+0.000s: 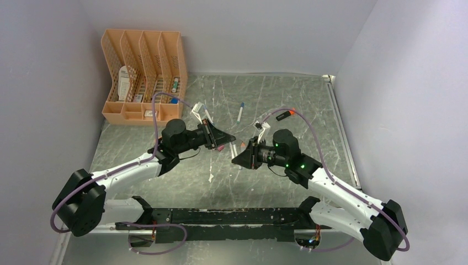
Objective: Open the pen caps
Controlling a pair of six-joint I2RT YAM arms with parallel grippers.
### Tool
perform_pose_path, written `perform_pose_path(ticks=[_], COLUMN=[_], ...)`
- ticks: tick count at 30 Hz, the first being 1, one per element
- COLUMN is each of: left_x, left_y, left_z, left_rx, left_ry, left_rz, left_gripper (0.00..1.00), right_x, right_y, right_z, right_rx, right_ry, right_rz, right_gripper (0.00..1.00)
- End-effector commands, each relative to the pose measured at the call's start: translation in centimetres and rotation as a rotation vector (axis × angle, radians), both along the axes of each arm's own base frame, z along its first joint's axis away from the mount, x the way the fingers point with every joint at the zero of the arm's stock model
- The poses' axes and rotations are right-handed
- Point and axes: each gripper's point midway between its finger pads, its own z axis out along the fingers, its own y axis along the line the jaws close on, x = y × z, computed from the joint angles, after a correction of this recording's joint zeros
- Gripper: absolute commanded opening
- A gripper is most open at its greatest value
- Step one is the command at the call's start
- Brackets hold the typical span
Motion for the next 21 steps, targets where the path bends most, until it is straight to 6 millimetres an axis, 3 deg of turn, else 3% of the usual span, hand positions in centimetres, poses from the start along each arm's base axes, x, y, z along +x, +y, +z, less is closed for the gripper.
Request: perform_pose_path(ticks=[1, 2, 6, 13, 18, 21], left_x=[0.1, 0.1, 0.0, -0.2, -0.3, -0.4], left_y=[-0.5, -0.4, -0.4, -0.4, -0.5, -0.6], left_z=[1.5, 1.5, 1.4, 1.5, 1.7, 2.0], left_rx=[-0.016, -0.014, -0.005, -0.008, -0.022, -0.038], left_ry=[-0.044, -0.043, -0.046, -0.048, -0.051, -0.050], left_rz=[-0.024, -0.022, -0.025, -0.034, -0.044, -0.050], left_gripper=[0.07, 0.07, 0.07, 0.07, 0.07, 0.07], right_x=[0.3, 0.3, 0.6, 1.2, 1.4, 1.5], right_y=[0.5, 0.5, 0.2, -0.4, -0.2, 0.0], right_z=[2.3, 2.4, 2.8, 3.9, 3.7, 3.2], right_rx=[0.033, 0.031, 0.009, -0.010, -0.014, -0.019], right_ry=[-0.060, -0.061, -0.075, -0.109, -0.110, -0.101], right_rz=[0.018, 0.017, 0.002, -0.031, -0.029, -0.026], right_gripper=[0.00, 0.00, 0.19, 0.34, 0.36, 0.31])
